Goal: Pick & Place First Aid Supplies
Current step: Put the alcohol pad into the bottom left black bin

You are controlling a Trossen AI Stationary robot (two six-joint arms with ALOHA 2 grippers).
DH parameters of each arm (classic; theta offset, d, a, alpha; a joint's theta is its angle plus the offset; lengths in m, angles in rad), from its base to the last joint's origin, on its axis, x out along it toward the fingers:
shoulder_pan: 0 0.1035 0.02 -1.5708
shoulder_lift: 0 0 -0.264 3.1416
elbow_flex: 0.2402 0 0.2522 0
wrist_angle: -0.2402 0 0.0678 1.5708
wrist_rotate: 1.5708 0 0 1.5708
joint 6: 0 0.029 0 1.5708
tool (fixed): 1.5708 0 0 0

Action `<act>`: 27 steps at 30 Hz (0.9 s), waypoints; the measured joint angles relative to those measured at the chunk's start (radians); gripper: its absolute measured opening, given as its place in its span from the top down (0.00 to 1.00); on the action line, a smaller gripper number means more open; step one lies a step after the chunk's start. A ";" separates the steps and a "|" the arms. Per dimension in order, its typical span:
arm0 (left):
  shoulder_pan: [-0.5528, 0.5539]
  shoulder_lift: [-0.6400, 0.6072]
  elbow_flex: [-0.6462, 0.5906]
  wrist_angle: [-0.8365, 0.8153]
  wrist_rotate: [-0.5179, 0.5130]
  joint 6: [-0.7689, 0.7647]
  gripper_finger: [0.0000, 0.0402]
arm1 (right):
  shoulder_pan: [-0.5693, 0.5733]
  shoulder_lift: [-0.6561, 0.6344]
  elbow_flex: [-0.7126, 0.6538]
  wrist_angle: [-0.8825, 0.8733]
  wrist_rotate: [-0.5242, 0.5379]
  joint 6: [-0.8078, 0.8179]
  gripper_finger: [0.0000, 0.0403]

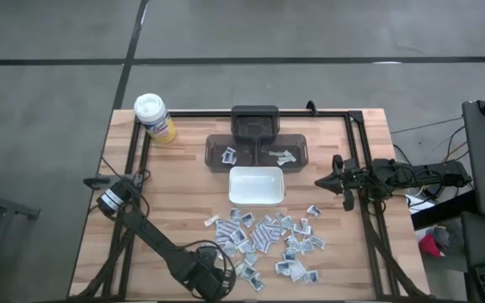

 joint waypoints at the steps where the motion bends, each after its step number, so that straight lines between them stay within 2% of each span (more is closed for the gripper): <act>1: 0.000 0.000 -0.003 0.002 -0.001 -0.006 0.70 | 0.000 0.000 0.000 -0.003 0.000 -0.002 0.98; 27: 0.005 0.000 -0.011 0.053 -0.039 -0.001 0.71 | 0.000 0.000 0.000 -0.021 0.000 0.001 0.98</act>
